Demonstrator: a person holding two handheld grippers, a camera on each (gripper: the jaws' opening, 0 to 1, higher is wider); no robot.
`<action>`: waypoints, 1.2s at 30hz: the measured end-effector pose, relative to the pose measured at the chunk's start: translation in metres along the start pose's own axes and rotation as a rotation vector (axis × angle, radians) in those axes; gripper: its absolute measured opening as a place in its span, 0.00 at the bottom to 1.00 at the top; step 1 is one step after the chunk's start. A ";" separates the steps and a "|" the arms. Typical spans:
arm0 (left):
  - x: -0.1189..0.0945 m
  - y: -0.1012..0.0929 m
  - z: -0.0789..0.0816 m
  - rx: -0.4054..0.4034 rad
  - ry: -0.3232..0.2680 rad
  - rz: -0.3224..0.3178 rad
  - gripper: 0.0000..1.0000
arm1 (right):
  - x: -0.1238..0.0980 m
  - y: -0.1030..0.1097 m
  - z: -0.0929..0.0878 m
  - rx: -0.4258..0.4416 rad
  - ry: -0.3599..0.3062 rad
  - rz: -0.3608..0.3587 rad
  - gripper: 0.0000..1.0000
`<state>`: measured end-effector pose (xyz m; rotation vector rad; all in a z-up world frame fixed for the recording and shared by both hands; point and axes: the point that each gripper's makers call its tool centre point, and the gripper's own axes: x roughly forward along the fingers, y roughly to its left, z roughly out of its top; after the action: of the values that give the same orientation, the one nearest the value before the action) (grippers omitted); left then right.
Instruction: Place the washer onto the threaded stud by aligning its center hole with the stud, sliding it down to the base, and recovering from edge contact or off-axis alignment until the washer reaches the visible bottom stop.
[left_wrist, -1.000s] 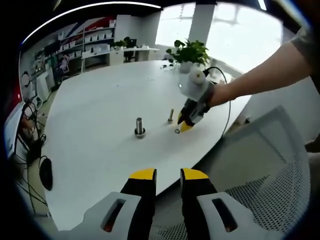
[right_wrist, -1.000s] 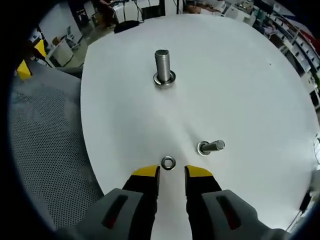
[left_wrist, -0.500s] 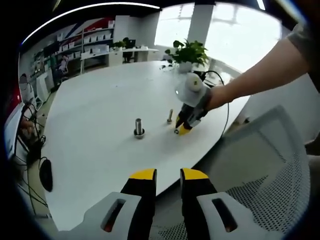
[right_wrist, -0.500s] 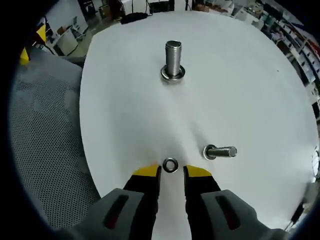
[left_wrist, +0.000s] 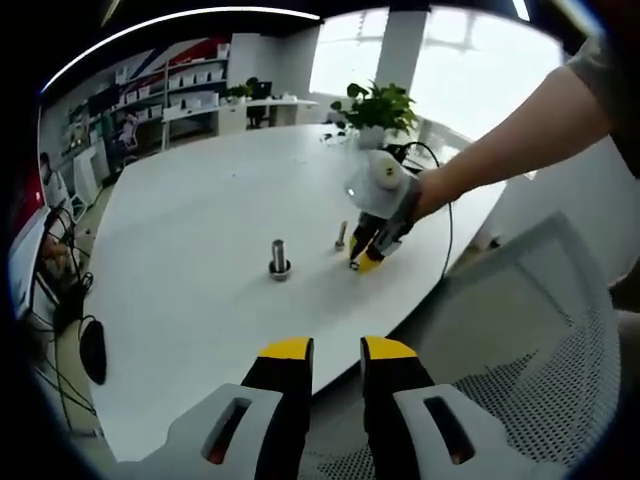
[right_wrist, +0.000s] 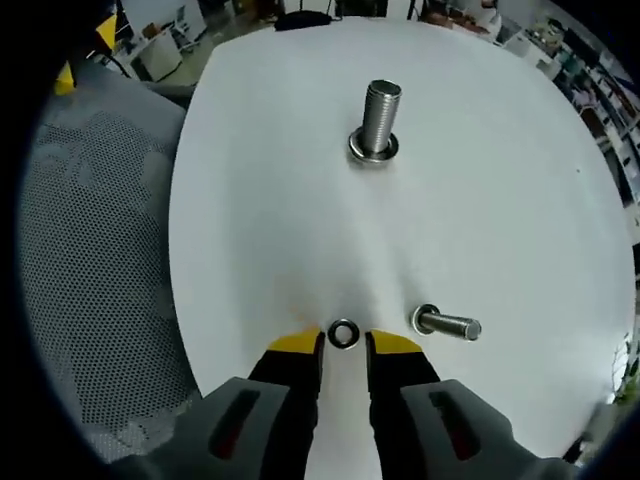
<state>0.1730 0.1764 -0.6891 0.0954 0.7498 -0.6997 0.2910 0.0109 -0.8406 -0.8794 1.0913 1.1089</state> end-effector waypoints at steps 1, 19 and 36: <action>0.000 0.000 0.000 0.000 0.000 -0.001 0.16 | 0.000 0.000 0.000 0.000 0.000 0.001 0.19; 0.000 -0.002 -0.001 0.007 0.005 -0.007 0.16 | 0.002 0.000 0.002 0.008 0.036 -0.021 0.16; -0.001 -0.001 0.000 0.000 -0.004 -0.004 0.17 | 0.001 0.001 0.002 0.099 0.072 -0.079 0.15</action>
<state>0.1722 0.1759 -0.6883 0.0927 0.7458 -0.7032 0.2901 0.0131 -0.8414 -0.8818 1.1512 0.9563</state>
